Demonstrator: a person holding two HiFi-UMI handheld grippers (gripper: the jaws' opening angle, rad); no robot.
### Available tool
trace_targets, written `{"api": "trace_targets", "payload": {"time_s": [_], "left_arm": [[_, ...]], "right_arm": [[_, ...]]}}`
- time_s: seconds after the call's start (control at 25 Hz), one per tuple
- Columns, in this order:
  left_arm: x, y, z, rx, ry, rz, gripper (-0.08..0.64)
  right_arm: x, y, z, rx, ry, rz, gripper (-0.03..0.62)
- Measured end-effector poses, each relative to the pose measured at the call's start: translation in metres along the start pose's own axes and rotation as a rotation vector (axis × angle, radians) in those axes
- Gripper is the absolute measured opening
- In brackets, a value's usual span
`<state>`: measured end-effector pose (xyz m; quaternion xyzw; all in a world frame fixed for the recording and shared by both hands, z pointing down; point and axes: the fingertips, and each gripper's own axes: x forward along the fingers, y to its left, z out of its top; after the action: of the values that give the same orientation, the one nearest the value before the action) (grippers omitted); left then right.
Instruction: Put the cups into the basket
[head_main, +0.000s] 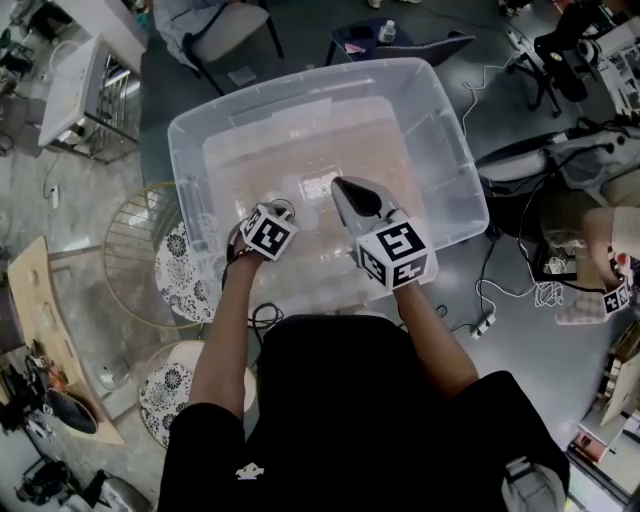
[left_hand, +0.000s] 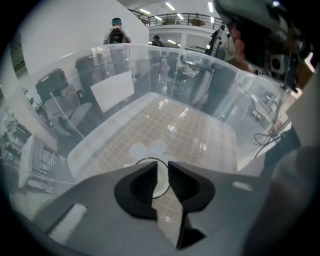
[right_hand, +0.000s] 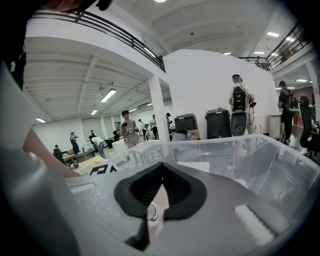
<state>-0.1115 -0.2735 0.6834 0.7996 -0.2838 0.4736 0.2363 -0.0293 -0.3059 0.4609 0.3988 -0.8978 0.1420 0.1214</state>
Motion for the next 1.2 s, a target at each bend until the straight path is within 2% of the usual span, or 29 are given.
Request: {"api": "trace_targets", "payload": {"time_s": [0.12, 0.32, 0.64, 0.84, 1.0, 1.2], "left_arm": [[-0.021, -0.003, 0.015, -0.042, -0.090, -0.013, 0.060], [-0.075, 0.003, 0.048, -0.095, -0.256, 0.068, 0.009], [-0.152, 0.007, 0.081, -0.159, -0.541, 0.169, 0.008], [-0.193, -0.008, 0.090, -0.196, -0.732, 0.155, 0.008], [-0.232, -0.016, 0.091, -0.212, -0.862, 0.198, 0.008], [-0.263, -0.031, 0.092, -0.196, -0.961, 0.208, 0.008]], "right_arm": [[0.001, 0.003, 0.000, -0.003, -0.003, 0.010, 0.000], [-0.001, 0.006, 0.004, -0.016, -0.013, 0.022, 0.000], [-0.009, 0.006, 0.014, -0.033, -0.031, 0.020, 0.001], [-0.013, 0.012, 0.018, -0.051, -0.034, 0.018, 0.000], [-0.020, 0.024, 0.029, -0.073, -0.051, 0.021, 0.000], [-0.026, 0.039, 0.039, -0.099, -0.062, 0.026, 0.000]]}}
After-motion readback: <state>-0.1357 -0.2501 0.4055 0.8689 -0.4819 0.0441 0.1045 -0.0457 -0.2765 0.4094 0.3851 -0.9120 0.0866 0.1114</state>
